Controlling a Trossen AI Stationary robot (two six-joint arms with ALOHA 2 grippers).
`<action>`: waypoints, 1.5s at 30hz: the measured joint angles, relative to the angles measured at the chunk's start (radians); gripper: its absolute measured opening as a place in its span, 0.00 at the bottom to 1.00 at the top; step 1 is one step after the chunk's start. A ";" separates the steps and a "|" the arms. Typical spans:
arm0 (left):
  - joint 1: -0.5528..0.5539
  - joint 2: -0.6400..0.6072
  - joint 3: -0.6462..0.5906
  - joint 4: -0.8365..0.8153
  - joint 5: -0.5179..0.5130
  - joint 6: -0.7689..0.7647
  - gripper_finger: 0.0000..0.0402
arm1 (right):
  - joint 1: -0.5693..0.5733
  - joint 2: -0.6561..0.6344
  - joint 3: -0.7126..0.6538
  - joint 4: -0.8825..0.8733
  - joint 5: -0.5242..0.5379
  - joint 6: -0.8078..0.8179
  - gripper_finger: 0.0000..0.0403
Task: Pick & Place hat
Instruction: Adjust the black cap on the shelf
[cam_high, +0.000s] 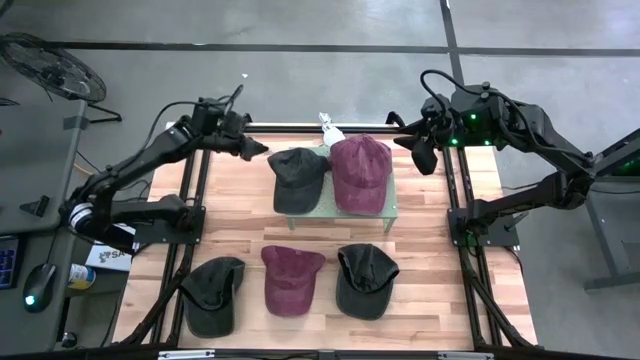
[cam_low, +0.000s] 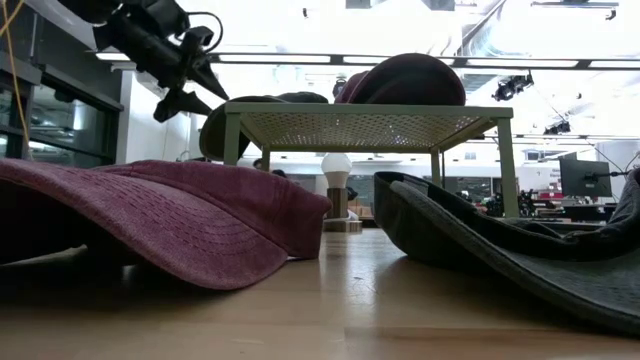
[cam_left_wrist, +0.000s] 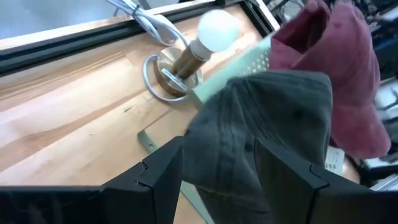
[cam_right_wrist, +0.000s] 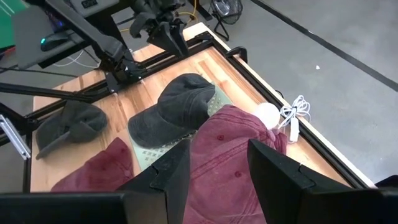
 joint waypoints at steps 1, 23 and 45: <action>0.021 0.000 0.000 -0.004 0.022 0.000 0.48 | 0.000 0.000 0.000 0.000 0.000 0.005 0.38; 0.130 0.268 0.000 0.017 0.268 0.171 0.78 | 0.000 0.000 0.000 0.000 0.003 0.053 0.38; 0.119 0.282 0.000 -0.017 0.391 0.248 0.78 | 0.000 0.000 0.000 0.000 0.024 0.075 0.38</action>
